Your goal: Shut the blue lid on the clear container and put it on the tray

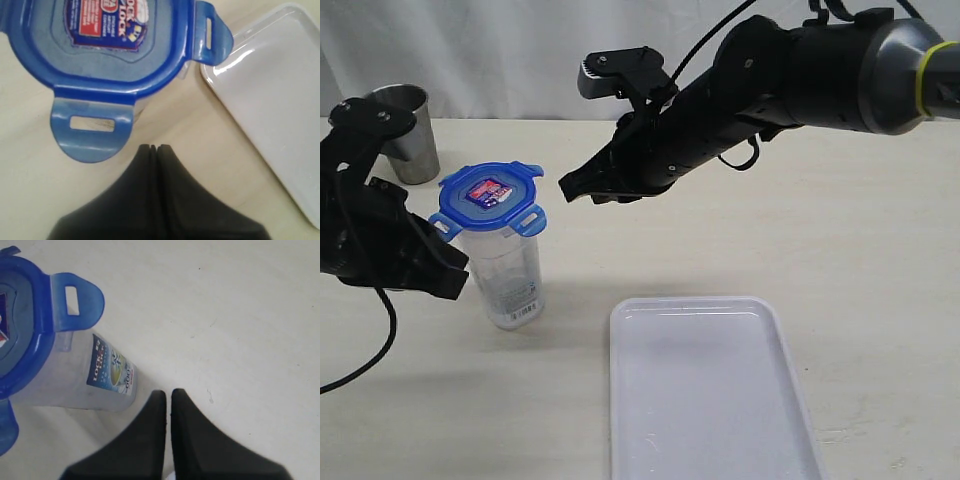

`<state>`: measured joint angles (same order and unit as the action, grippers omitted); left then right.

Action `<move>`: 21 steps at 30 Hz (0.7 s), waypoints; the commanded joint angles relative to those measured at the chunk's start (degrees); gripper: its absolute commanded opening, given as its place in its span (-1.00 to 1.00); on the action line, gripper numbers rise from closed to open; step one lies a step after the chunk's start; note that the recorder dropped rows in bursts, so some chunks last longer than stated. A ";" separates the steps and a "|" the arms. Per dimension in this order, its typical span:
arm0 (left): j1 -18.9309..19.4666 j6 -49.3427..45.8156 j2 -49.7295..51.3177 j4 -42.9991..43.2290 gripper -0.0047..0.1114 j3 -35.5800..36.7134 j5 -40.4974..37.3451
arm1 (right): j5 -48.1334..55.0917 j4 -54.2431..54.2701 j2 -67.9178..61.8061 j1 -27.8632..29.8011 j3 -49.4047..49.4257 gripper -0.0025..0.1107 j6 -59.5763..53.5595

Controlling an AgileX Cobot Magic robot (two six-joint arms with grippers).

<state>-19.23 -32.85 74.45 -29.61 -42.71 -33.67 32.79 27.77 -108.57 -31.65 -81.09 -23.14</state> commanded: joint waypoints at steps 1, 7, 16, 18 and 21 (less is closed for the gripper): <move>-0.15 1.63 0.04 1.56 -0.92 0.23 0.00 | 0.48 0.27 0.73 -1.04 -0.01 -0.88 -0.18; -0.15 1.86 0.04 1.56 -0.92 0.23 -1.03 | -1.22 0.27 0.73 -3.17 -0.01 -0.88 -0.43; -0.15 3.10 -1.04 1.95 -0.92 0.23 -4.45 | -2.67 1.34 0.73 -4.46 -0.01 -0.88 -0.43; -0.15 3.44 -2.43 2.44 -0.92 0.23 -5.56 | -3.14 1.34 0.73 -4.46 -0.01 -0.88 -0.43; -0.15 6.93 -6.22 4.79 -0.92 1.72 -3.88 | -3.83 1.34 0.73 -4.46 -0.01 -0.88 -0.43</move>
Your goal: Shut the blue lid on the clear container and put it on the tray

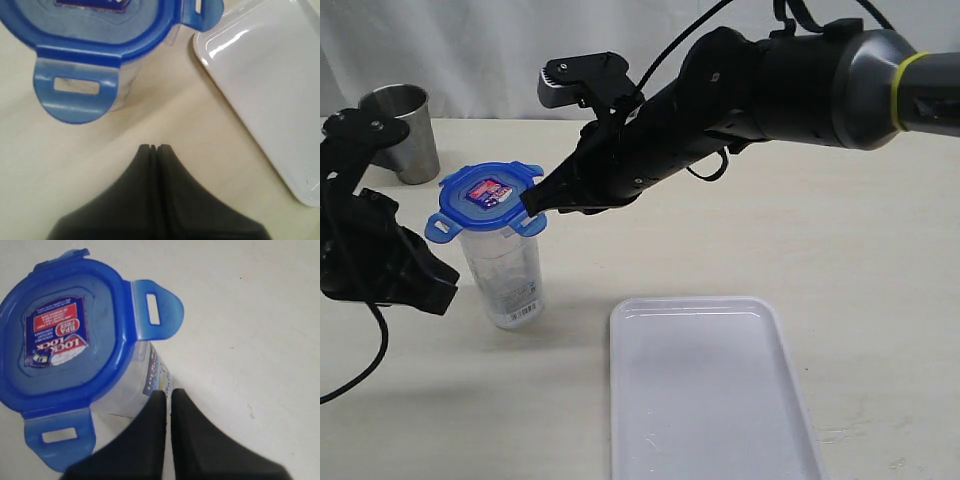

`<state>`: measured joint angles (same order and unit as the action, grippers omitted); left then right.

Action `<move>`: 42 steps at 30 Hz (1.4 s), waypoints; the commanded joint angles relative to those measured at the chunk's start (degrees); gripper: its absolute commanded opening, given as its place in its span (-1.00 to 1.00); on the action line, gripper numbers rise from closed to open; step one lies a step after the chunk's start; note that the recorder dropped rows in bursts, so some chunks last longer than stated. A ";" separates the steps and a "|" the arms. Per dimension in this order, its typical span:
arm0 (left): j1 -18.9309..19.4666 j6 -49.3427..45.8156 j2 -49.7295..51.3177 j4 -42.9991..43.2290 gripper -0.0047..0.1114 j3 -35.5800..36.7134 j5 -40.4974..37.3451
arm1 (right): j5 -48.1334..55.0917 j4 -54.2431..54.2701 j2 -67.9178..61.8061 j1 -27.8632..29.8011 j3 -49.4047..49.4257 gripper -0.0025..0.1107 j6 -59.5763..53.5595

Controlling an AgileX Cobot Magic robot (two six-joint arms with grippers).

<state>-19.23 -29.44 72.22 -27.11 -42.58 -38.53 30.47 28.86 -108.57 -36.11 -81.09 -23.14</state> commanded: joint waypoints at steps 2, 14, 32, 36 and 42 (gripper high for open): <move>-0.15 6.63 -7.86 4.51 -0.92 3.17 3.59 | -1.65 0.25 0.73 -0.01 -0.01 -0.88 -0.43; -0.15 14.83 -24.62 8.94 -0.92 9.44 14.09 | 1.22 0.48 0.73 -0.01 -0.01 -0.88 -0.43; -0.15 14.83 -24.06 8.49 -0.92 10.42 14.84 | 0.55 -2.75 3.43 -2.75 -0.01 -0.88 1.49; -0.15 14.83 -24.06 8.24 -0.92 10.42 14.83 | 2.07 -3.13 4.62 -2.75 -0.01 -0.88 1.49; -0.15 14.83 -24.06 8.25 -0.92 10.42 14.71 | 3.82 -10.47 4.65 -3.19 -0.01 -0.88 9.49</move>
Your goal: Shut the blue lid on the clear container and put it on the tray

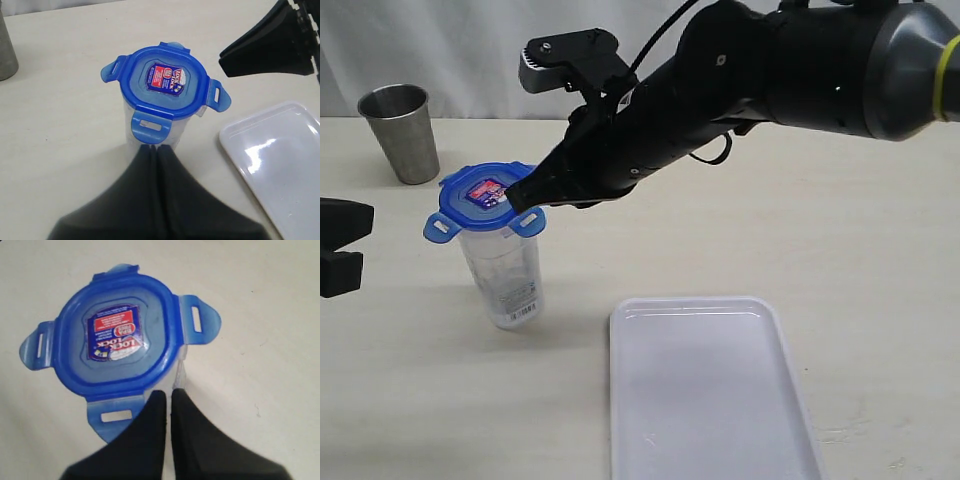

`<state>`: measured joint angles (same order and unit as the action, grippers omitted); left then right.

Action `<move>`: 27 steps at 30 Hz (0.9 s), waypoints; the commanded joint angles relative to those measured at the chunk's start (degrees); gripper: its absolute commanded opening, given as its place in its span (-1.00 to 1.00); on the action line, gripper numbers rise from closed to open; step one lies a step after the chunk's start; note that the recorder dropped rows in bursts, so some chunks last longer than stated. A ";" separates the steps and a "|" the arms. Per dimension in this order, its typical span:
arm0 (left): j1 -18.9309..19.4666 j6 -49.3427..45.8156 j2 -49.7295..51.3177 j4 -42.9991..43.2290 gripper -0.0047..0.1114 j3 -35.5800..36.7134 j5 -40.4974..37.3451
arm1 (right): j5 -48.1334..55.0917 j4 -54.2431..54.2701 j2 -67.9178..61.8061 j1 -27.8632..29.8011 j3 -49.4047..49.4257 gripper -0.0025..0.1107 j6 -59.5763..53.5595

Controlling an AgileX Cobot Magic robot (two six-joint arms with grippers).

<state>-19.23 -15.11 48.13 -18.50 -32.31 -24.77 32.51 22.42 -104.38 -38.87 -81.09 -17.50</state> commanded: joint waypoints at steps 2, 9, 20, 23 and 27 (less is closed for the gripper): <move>-0.15 0.50 0.03 -0.35 -0.92 0.16 0.95 | 2.39 -4.04 0.46 -1.49 -0.01 -0.88 3.85; -0.15 0.50 0.03 -0.51 -0.92 0.16 0.95 | 1.41 -9.88 0.46 -3.81 -0.01 -0.88 8.95; -0.15 0.50 0.03 -0.54 -0.92 0.16 0.53 | -0.52 -13.68 0.56 -3.81 -0.01 -0.88 11.69; -0.15 0.50 0.03 -0.54 -0.92 0.16 0.53 | -2.94 -18.04 0.18 -3.81 -0.01 -0.88 16.71; -0.15 0.50 0.03 -0.54 -0.92 0.16 0.53 | -3.33 -18.76 -1.53 -3.93 -0.01 -0.88 18.36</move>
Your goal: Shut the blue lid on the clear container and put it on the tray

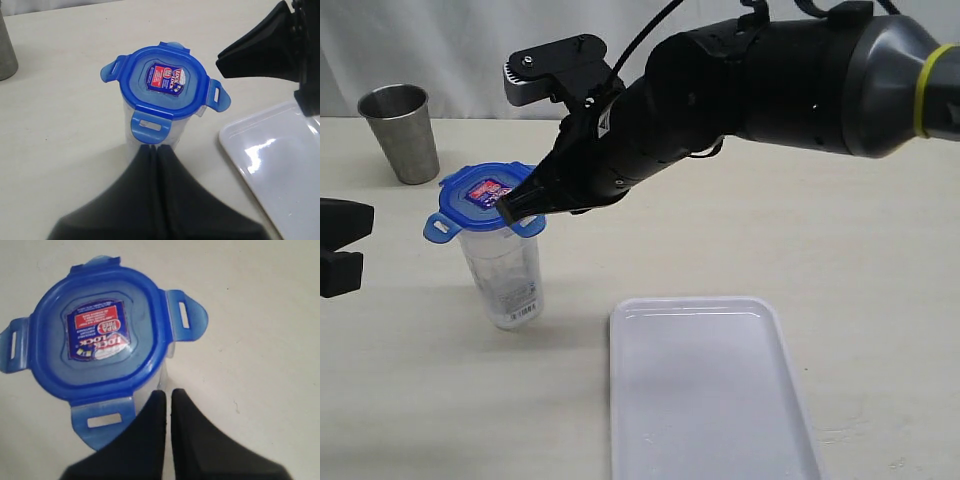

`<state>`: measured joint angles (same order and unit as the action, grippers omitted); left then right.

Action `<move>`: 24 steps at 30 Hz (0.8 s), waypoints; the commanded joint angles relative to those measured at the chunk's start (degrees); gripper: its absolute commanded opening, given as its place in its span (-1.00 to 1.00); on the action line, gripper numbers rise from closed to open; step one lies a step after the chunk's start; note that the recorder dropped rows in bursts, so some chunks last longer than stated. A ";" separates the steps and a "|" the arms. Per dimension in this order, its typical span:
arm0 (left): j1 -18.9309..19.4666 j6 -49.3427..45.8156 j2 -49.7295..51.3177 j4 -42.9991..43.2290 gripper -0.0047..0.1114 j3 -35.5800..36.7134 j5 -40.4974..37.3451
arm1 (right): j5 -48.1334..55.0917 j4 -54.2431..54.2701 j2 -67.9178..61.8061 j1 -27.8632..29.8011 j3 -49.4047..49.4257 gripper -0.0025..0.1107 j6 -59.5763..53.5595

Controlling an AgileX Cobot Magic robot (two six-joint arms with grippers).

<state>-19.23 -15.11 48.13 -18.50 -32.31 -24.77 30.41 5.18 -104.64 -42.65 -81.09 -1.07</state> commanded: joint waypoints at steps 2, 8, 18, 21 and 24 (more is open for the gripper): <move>-0.15 0.50 0.03 -0.54 -0.92 0.16 0.53 | -1.26 -0.39 -1.46 -0.16 -0.01 -0.88 1.60; -0.15 0.50 0.03 -0.54 -0.92 0.16 0.90 | -0.42 1.87 -0.76 -0.16 -0.01 -0.88 0.64; -0.15 0.50 0.03 -0.54 -0.92 0.16 0.90 | 0.34 1.29 -0.78 -2.15 1.47 -0.88 0.64; -0.15 0.50 0.03 -0.64 -0.92 0.16 0.75 | -0.76 1.03 -0.65 -2.82 1.36 -0.88 0.64; -0.15 0.50 0.03 -0.63 -0.92 0.16 0.51 | -0.44 0.90 -0.65 -2.82 1.35 -0.88 0.64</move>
<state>-19.23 -15.11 48.13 -18.63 -32.31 -24.77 30.59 6.84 -105.89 -45.35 -79.86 0.00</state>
